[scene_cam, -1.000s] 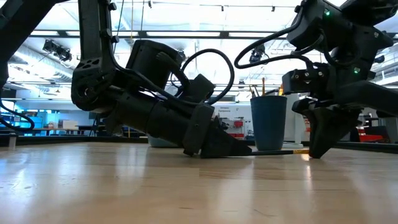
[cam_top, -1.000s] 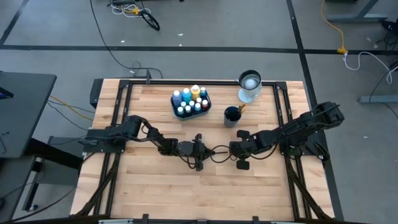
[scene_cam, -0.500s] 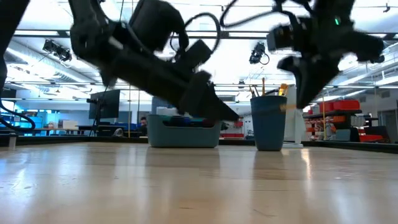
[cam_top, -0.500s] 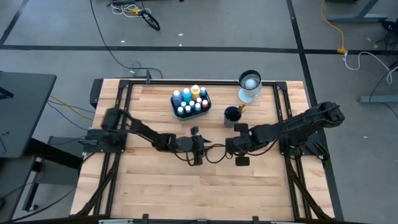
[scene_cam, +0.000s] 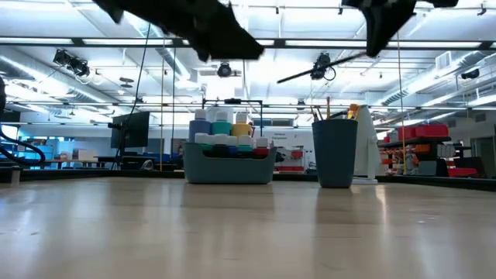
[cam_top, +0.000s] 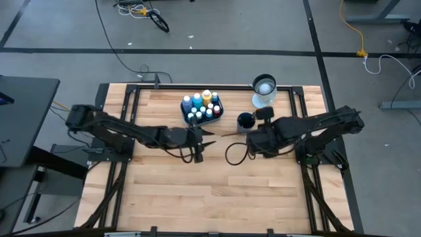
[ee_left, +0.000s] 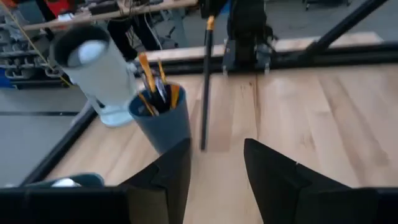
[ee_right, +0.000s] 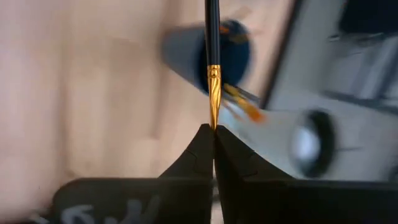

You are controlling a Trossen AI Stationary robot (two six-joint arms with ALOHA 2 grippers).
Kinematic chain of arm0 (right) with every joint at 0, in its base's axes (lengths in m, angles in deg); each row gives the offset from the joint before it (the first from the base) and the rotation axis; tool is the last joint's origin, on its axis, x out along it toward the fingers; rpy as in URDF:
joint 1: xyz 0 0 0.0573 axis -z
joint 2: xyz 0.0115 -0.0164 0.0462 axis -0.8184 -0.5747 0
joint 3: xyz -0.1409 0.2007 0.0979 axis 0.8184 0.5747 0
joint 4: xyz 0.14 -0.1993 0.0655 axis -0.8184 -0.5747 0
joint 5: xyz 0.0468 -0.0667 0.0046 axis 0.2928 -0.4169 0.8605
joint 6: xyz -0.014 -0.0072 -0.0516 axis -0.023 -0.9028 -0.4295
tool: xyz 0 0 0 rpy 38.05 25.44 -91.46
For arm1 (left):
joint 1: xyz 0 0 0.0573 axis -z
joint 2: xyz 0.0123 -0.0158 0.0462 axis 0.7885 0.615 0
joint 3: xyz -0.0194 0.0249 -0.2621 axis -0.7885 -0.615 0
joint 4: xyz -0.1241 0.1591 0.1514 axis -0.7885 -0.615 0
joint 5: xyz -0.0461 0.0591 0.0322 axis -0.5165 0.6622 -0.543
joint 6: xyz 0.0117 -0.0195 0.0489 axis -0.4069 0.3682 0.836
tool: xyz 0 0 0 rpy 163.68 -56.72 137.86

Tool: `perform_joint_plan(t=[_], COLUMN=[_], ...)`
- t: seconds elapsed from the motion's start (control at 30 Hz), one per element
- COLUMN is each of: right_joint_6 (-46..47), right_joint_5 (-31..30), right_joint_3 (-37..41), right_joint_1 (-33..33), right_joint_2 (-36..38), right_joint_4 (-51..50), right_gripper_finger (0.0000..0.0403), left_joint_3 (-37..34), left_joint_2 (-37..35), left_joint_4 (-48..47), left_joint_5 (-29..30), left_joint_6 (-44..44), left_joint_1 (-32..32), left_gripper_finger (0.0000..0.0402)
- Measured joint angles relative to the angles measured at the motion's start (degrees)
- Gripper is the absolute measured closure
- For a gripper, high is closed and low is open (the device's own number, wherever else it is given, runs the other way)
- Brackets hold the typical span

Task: Pick & Place Paint Supplies
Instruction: Put the gold paint brush into the blue cup

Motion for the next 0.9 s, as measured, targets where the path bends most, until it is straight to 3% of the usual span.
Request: perform_joint_plan(t=[0.07,0.4,0.57,0.77,0.9], right_joint_6=[-2.8,-23.9,-36.8,-56.0,-60.2], right_joint_5=[-3.1,-13.1,-19.0,-31.7,-29.9], right_joint_3=[-2.7,-4.7,-4.6,-4.6,-4.6], right_joint_1=[0.1,4.7,9.1,11.1,12.1], right_joint_2=[0.0,1.0,1.0,1.0,1.0], right_joint_4=[-4.4,-4.5,-4.3,-4.4,-4.3], right_gripper_finger=[0.0403,0.0403,0.0403,0.0403,0.0403], left_joint_3=[0.0,-0.1,-2.0,-4.2,-5.1], left_joint_2=[-3.2,-16.6,-21.6,-24.5,-24.5], left_joint_4=[-2.5,-19.1,-20.7,-21.7,-21.6], left_joint_5=[0.6,13.0,16.0,19.4,23.2], left_joint_6=[0.0,-0.7,-3.1,-4.7,-4.8], left_joint_1=[0.0,0.0,0.0,0.0,0.0], left_gripper_finger=[0.0248,0.0249,0.0249,0.0249,0.0249])
